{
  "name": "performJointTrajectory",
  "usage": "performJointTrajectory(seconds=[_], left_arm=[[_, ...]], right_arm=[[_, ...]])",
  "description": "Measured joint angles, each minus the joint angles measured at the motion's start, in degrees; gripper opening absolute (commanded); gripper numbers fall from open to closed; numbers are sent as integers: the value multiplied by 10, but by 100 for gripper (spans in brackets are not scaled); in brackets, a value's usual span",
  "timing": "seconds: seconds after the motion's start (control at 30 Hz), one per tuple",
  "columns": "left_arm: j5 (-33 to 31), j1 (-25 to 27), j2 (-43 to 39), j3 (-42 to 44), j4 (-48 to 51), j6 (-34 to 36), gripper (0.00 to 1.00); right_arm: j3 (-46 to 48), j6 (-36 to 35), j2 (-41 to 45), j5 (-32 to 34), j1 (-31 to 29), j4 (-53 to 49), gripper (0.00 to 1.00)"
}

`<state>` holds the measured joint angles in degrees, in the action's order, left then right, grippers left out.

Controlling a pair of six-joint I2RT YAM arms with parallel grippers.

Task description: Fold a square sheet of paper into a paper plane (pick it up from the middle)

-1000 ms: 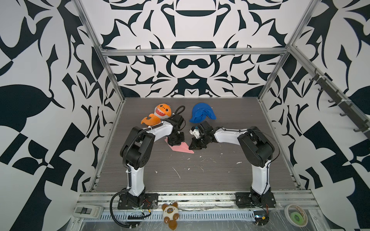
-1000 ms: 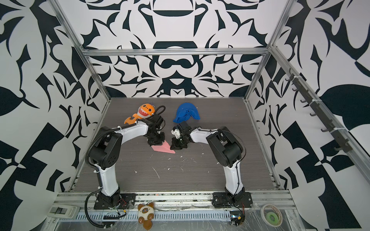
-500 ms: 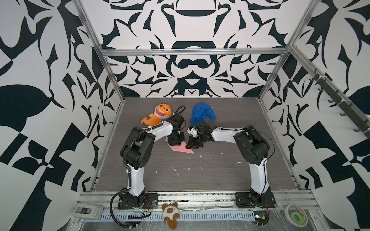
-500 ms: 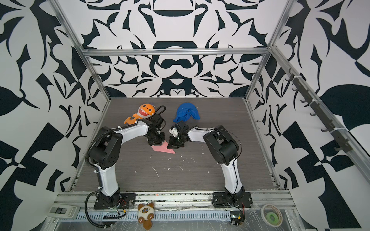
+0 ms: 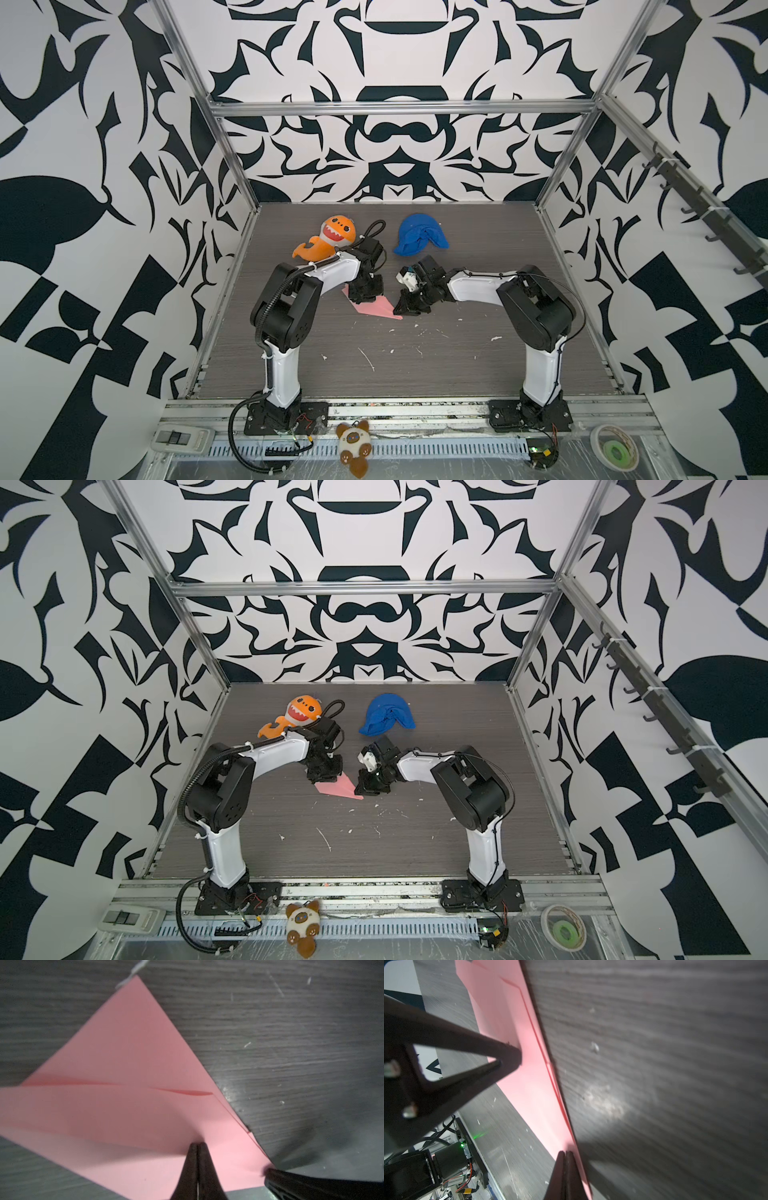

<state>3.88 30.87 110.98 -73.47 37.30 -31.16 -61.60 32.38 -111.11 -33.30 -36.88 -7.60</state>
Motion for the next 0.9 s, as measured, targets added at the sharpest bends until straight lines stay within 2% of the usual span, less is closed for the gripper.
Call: performJointTrajectory(seconds=[0.3, 0.4, 0.53, 0.7, 0.8, 0.9], left_arm=[[0, 0, 5, -13, 13, 1, 8], [1, 0, 9, -24, 21, 2, 12], [11, 0, -2, -38, 8, -5, 24], [15, -3, -82, -3, -40, -51, 43], [15, -11, -147, 52, -84, -94, 57], [17, -22, -190, 119, -139, -140, 65]], right_arm=[[78, 0, 62, 21, 16, 20, 0], [96, 0, 81, 29, 19, 21, 0], [103, -7, 103, 43, 20, 31, 0], [96, -30, 136, 65, 20, 50, 16], [89, -44, 141, 79, 20, 62, 24], [87, -55, 141, 90, 20, 70, 34]])
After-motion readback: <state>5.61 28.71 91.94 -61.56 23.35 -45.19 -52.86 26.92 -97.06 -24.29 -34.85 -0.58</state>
